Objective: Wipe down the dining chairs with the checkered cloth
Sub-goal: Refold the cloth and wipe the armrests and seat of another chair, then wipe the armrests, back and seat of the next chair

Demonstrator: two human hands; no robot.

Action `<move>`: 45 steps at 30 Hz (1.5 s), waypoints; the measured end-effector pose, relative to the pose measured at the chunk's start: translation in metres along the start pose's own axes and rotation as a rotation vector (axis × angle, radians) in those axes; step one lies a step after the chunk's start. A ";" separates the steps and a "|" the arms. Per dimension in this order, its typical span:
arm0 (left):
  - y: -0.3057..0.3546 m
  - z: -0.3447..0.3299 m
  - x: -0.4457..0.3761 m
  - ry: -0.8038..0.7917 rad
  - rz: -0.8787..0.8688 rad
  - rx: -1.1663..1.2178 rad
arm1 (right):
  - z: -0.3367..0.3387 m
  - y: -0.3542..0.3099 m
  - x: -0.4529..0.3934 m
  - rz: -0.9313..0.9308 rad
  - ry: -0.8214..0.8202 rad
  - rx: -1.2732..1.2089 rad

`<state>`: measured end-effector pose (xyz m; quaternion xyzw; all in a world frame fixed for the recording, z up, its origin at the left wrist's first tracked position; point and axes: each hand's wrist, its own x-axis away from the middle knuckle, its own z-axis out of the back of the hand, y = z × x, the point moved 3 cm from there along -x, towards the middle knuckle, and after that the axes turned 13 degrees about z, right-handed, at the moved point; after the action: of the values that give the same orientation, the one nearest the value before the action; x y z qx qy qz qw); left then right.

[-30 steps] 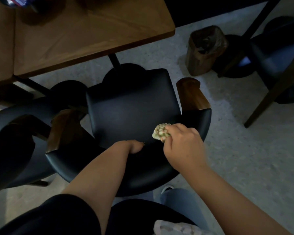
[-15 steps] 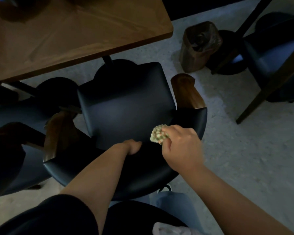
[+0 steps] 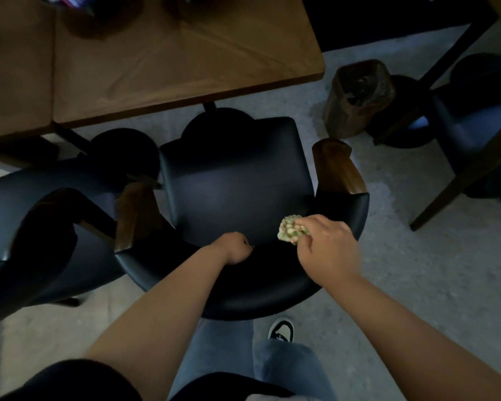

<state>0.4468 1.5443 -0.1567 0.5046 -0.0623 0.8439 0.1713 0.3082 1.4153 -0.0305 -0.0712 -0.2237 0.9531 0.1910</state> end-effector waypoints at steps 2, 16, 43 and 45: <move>-0.011 0.008 0.025 0.045 -0.038 0.063 | 0.000 0.000 -0.001 -0.019 -0.073 -0.038; -0.111 0.060 0.259 0.281 -0.316 1.221 | 0.094 -0.168 0.019 -0.568 -0.103 -1.600; -0.458 0.117 0.465 0.456 -0.864 1.653 | 0.092 -0.581 0.045 0.229 0.133 -1.081; -0.461 0.127 0.465 0.429 -0.887 1.692 | 0.100 -0.592 0.034 0.298 0.175 -1.003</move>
<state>0.5135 2.0442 0.2791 0.2742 0.7914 0.5428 0.0623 0.4520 1.8784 0.3250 -0.2642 -0.6226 0.7365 0.0139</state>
